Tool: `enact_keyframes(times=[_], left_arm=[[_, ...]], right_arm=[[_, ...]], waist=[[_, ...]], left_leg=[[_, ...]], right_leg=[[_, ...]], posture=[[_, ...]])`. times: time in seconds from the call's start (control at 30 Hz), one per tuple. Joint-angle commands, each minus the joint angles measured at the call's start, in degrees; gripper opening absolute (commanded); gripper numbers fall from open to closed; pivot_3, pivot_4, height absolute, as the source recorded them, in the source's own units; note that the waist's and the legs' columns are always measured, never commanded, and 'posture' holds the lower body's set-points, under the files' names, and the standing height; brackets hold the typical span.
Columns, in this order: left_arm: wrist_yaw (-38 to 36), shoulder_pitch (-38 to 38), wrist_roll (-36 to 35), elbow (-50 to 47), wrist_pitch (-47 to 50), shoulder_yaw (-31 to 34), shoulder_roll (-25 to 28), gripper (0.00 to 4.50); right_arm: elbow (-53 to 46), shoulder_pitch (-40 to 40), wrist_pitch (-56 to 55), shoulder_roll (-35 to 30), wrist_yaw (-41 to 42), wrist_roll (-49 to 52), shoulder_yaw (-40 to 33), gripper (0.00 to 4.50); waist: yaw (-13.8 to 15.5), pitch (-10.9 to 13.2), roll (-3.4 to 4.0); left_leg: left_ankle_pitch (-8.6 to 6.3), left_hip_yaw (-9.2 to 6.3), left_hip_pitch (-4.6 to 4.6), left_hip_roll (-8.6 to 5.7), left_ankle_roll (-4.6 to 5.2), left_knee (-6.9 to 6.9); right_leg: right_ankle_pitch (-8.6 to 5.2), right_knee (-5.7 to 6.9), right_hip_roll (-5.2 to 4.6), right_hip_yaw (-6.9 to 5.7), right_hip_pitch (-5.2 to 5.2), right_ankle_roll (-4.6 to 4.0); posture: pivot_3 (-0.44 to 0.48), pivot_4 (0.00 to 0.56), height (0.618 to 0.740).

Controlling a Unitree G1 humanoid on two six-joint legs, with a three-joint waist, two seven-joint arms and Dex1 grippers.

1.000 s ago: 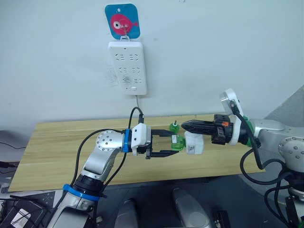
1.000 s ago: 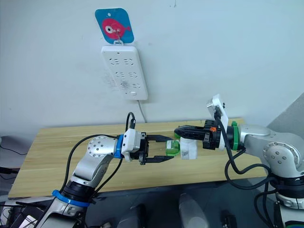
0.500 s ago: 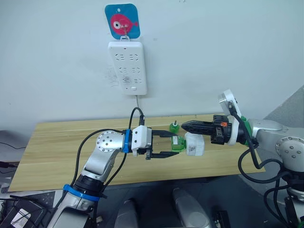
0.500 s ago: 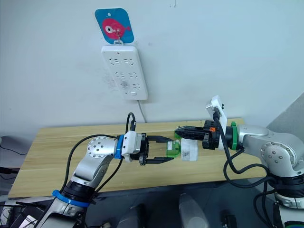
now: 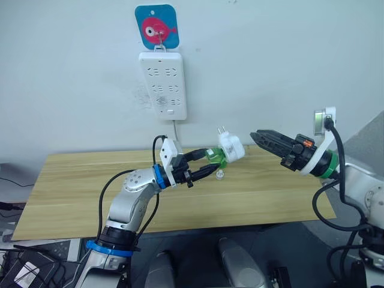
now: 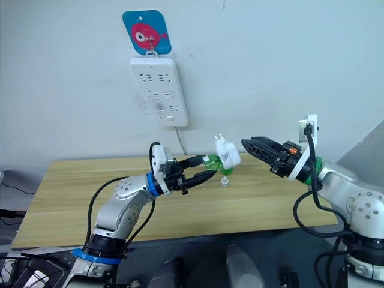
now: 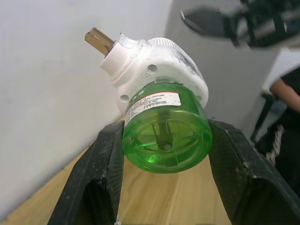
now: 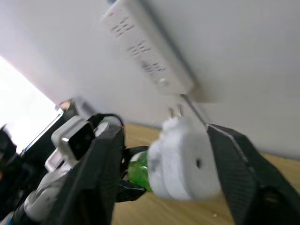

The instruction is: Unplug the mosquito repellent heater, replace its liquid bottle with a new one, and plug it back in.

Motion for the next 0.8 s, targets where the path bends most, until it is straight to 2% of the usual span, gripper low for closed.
enact_keyframes(times=[0.03,0.23,0.37,0.7,0.8], left_arm=[[3.89,0.21,-4.26,-4.71,4.00,2.12,-1.91,2.29],[12.28,-1.18,-12.21,-6.91,13.34,4.93,-8.04,2.29],[14.29,-1.75,-15.95,-7.46,17.73,5.70,-9.52,2.29],[16.85,-2.68,-26.78,-8.94,28.63,7.75,-10.14,2.29],[17.67,-3.31,-28.13,-9.44,29.82,8.05,-10.14,2.29]], right_arm=[[-1.03,1.65,-4.36,4.64,-7.34,3.74,-2.38,4.50],[-0.90,2.82,-8.65,14.97,-16.71,4.53,1.28,4.50],[-1.11,1.39,-9.86,18.13,-19.34,7.05,2.99,4.50],[0.26,-0.30,-10.58,19.09,-18.02,11.41,6.50,4.50],[0.91,-0.67,-10.69,18.71,-17.63,11.29,6.95,4.50]], waist=[[-0.20,-0.02,0.05],[-0.68,-0.05,0.09],[-1.48,-0.05,0.09],[-1.79,-0.06,0.10],[-1.77,-0.06,0.10]], left_leg=[[0.00,0.00,0.01,0.00,0.00,0.01],[0.00,0.03,0.02,0.00,0.00,0.05],[0.00,0.00,0.00,-0.01,0.00,0.04],[0.00,-0.04,0.00,-0.01,0.00,0.03],[0.00,-0.04,0.00,-0.01,0.00,0.03]], right_leg=[[0.00,0.00,0.01,0.00,0.01,0.00],[0.01,0.01,0.01,0.04,0.03,-0.01],[0.01,0.01,0.01,0.02,0.03,-0.01],[0.01,0.00,0.03,-0.01,0.03,-0.01],[0.01,0.00,0.02,-0.01,0.03,-0.01]], posture=[[-0.299,0.194,0.733],[-0.301,0.194,0.733],[-0.300,0.195,0.733],[-0.306,0.193,0.733],[-0.306,0.193,0.733]])
